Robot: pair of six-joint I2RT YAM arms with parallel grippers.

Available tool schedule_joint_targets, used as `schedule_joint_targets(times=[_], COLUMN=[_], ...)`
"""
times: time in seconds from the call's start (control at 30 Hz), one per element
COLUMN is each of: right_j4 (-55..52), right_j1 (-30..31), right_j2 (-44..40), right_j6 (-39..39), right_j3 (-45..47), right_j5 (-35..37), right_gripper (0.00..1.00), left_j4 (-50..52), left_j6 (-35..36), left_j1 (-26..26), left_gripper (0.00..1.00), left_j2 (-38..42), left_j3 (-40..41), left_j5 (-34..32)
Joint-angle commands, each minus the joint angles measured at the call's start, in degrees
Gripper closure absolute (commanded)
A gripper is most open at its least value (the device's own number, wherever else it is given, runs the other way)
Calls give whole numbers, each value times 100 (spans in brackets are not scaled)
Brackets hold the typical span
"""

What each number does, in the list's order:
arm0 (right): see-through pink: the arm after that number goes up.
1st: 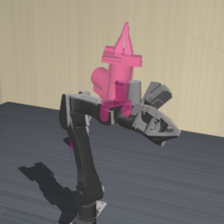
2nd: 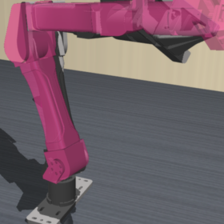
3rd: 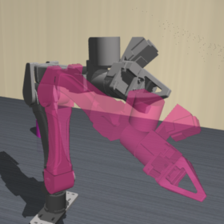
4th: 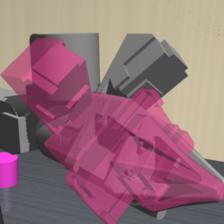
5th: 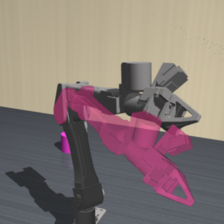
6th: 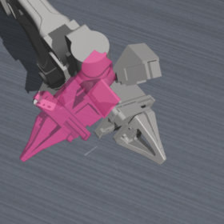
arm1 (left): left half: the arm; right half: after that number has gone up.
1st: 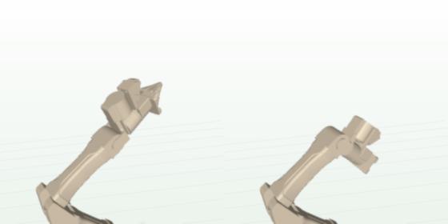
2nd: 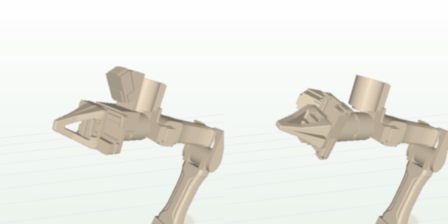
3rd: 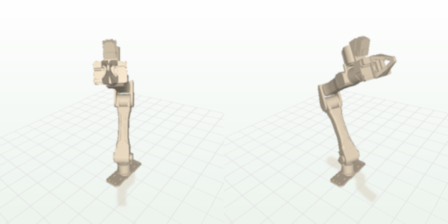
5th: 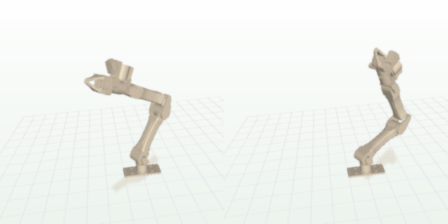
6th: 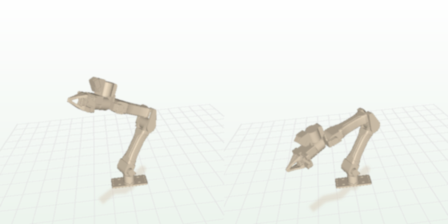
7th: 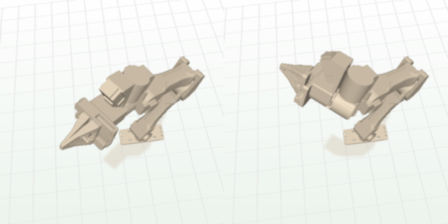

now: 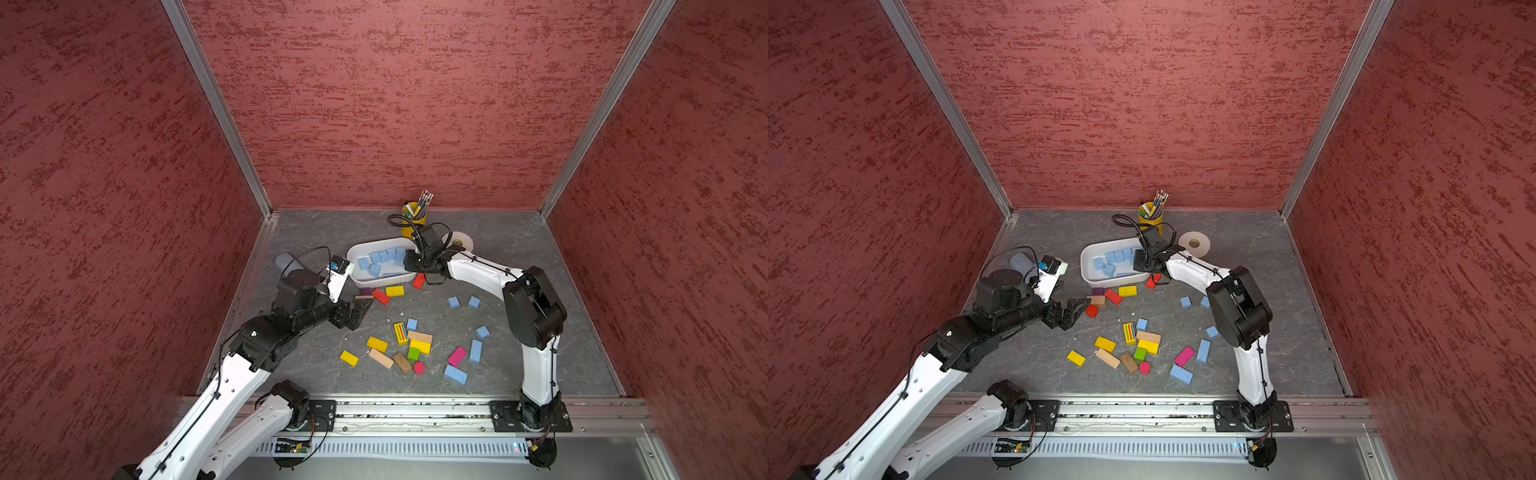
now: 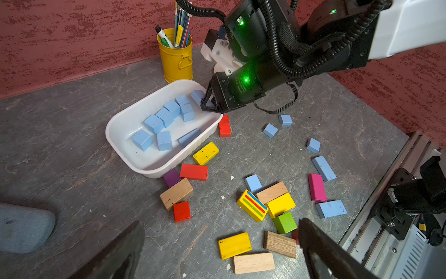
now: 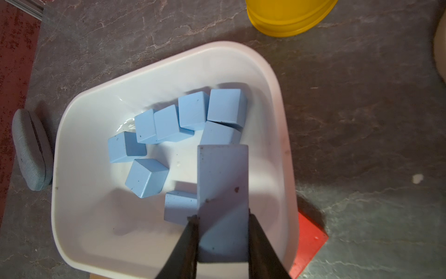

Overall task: Pick out the blue building blocks
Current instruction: Place the building block in the storage box.

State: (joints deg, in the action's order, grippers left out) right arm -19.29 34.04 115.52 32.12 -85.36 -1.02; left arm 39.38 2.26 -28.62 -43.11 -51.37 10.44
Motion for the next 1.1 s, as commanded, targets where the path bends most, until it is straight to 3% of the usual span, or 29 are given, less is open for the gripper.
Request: schedule_joint_targets(times=[0.0,0.47,1.07], right_j4=[-28,-30,-114], right_j1=[33,41,40], right_j2=[117,-100,-1902], right_j6=[5,4,18], right_j3=[-178,-168,1156], right_j5=[137,127,877], right_gripper=[65,50,36], left_j4=[-97,-91,-97], left_j6=[55,62,55], left_j1=[23,24,23], left_gripper=[0,1,0], left_j2=[59,74,69], left_j3=[53,50,54], left_j5=[19,22,22])
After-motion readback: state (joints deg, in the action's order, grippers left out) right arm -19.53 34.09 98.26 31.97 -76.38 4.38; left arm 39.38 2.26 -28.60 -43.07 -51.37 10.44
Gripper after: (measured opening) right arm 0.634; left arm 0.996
